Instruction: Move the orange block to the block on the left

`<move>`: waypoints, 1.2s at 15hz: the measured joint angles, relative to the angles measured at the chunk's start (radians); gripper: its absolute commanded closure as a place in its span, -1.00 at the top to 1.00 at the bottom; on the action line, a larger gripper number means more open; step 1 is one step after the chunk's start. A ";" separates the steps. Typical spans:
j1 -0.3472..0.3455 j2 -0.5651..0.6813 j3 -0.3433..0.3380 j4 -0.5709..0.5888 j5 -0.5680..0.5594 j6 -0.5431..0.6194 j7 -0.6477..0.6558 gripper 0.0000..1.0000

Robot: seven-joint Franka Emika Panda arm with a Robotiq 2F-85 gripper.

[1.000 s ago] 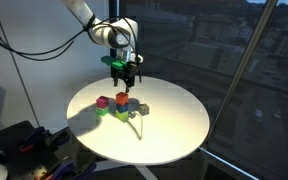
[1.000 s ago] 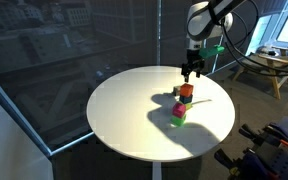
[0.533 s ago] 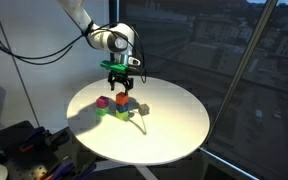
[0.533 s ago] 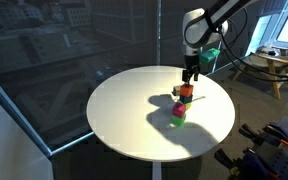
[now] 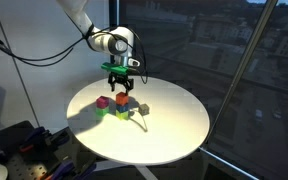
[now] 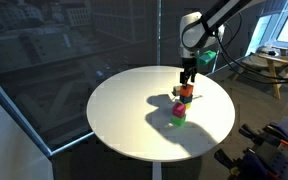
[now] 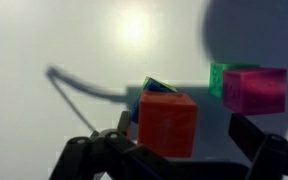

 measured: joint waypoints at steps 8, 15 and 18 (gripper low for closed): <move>0.000 0.002 0.000 -0.001 0.000 0.000 0.000 1.00; 0.000 0.005 0.000 -0.002 0.000 0.015 0.001 1.00; 0.000 0.005 0.000 -0.003 0.001 0.050 0.004 1.00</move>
